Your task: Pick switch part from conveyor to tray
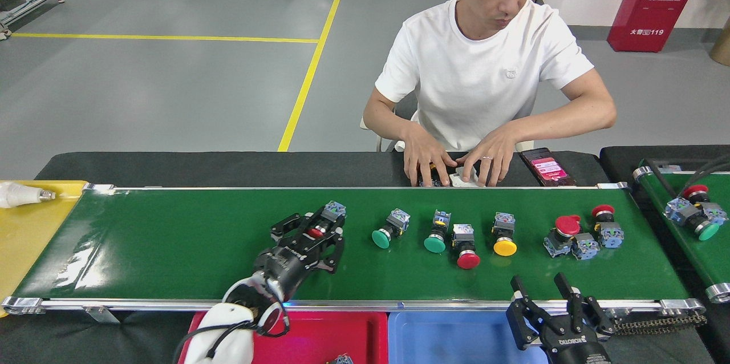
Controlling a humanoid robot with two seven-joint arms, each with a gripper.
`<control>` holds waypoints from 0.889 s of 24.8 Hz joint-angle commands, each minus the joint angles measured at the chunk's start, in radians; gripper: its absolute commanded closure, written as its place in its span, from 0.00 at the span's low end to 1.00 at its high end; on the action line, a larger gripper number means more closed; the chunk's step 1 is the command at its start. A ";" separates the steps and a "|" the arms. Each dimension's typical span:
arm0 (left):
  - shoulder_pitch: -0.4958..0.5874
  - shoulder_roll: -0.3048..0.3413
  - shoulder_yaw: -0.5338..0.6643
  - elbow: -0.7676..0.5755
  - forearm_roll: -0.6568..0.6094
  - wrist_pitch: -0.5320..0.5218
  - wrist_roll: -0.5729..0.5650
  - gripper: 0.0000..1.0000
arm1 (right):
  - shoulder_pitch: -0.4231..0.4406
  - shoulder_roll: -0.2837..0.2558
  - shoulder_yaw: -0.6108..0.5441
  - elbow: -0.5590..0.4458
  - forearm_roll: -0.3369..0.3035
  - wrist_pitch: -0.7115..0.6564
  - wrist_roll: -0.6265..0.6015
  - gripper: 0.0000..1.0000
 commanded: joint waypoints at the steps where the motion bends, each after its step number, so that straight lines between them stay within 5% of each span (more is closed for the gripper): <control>1: 0.092 0.025 0.053 -0.143 0.007 -0.084 0.004 0.92 | -0.047 -0.008 0.075 0.004 0.003 0.114 0.046 0.15; 6: 0.371 0.105 0.134 -0.346 0.007 -0.156 0.025 0.89 | -0.152 -0.008 0.250 0.119 0.047 0.288 0.072 0.14; 8: 0.440 0.153 0.134 -0.355 -0.005 -0.155 0.053 0.80 | -0.194 -0.008 0.290 0.185 0.050 0.322 0.091 0.14; 10: 0.441 0.153 0.129 -0.352 -0.020 -0.150 0.054 0.51 | -0.237 -0.005 0.298 0.237 0.047 0.340 0.098 0.14; 12: 0.441 0.137 0.129 -0.350 -0.039 -0.152 0.054 0.00 | -0.277 0.003 0.302 0.296 0.041 0.342 0.102 0.14; 13: 0.441 0.131 0.132 -0.350 -0.042 -0.153 0.056 0.00 | -0.294 0.003 0.302 0.319 0.038 0.338 0.105 0.15; 16: 0.441 0.124 0.148 -0.355 -0.025 -0.149 0.056 0.00 | -0.314 0.000 0.307 0.329 0.038 0.311 0.111 0.34; 19: 0.441 0.041 0.249 -0.352 0.021 -0.132 0.047 0.00 | -0.313 -0.009 0.328 0.334 0.037 0.259 0.111 0.83; 22: 0.443 -0.048 0.393 -0.352 0.038 -0.129 -0.016 0.00 | -0.313 -0.008 0.328 0.320 0.035 0.228 0.109 0.94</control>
